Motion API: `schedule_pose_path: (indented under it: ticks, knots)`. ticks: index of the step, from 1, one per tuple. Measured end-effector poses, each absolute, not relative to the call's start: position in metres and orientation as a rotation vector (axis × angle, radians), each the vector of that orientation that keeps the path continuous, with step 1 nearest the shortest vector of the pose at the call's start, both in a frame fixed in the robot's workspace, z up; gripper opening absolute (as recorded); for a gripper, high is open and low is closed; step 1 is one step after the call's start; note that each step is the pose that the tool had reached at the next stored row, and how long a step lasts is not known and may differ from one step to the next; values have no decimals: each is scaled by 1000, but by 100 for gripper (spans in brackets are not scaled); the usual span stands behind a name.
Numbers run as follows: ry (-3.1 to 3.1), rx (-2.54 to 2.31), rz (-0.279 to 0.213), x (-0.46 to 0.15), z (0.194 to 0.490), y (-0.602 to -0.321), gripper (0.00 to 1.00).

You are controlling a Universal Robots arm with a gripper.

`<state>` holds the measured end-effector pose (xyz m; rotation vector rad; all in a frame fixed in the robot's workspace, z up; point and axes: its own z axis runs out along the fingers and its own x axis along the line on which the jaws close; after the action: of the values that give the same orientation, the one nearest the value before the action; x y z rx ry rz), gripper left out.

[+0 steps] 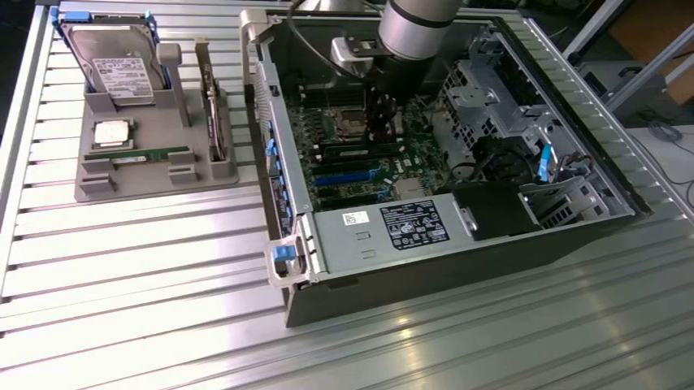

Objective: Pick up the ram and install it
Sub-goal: 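Press down the ram until it locks into place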

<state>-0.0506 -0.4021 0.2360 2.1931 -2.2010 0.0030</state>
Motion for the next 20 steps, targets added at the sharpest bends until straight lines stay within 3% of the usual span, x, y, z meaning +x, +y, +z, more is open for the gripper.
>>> schedule_pose_path:
  ticks: [9,13,20]
  knots:
    - [-2206,2198,-8,-53,228,-402,11]
    - [-2207,2203,-4,-51,239,-402,11]
    - [-2201,2197,-16,-3,239,-402,11]
